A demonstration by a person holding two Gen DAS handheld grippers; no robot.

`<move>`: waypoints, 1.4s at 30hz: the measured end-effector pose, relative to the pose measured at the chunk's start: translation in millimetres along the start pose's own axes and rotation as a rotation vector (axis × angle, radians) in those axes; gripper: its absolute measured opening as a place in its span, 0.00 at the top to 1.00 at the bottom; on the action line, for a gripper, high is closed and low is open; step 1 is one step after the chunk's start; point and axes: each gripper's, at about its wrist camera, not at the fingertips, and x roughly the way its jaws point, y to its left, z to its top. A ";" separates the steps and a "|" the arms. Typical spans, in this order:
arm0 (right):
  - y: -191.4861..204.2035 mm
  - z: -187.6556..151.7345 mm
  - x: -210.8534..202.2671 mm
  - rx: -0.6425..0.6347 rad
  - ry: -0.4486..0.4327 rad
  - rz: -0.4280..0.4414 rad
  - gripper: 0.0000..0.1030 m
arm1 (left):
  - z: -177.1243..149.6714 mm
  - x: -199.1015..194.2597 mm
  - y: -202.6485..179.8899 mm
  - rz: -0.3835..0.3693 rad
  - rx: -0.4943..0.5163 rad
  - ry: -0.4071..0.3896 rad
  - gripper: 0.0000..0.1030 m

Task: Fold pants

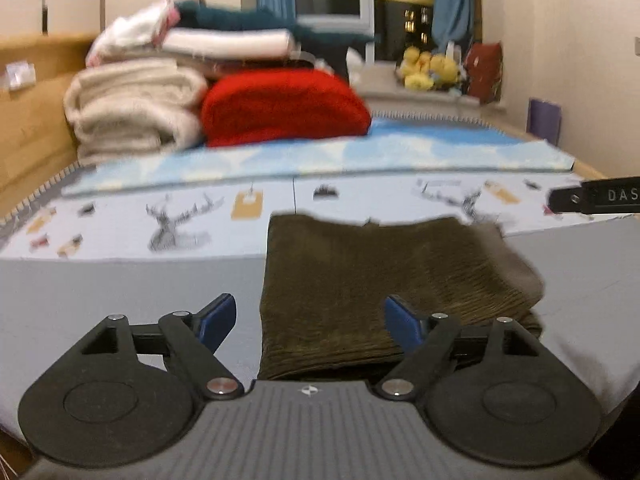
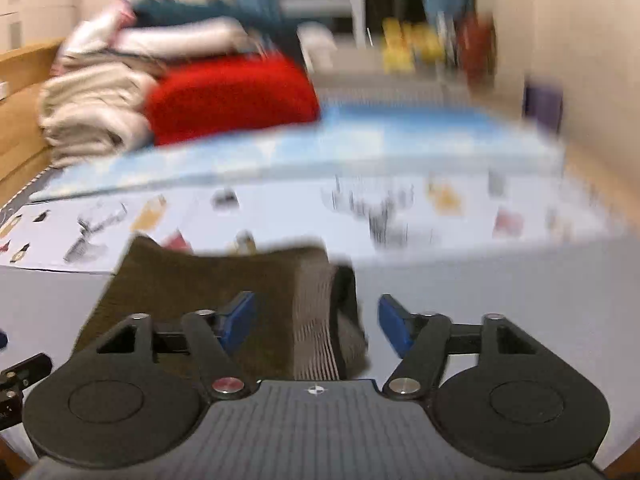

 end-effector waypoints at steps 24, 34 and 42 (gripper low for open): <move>0.5 -26.4 -68.8 0.015 -0.035 0.062 0.12 | -6.4 -11.9 -24.2 0.051 -0.051 0.159 0.15; 15.9 -57.4 -27.4 0.042 0.113 0.079 0.12 | -20.3 9.2 -34.0 0.037 -0.063 0.229 0.15; 11.5 -62.3 -16.3 0.025 0.153 0.078 0.12 | -21.3 23.9 -36.0 0.045 -0.080 0.248 0.15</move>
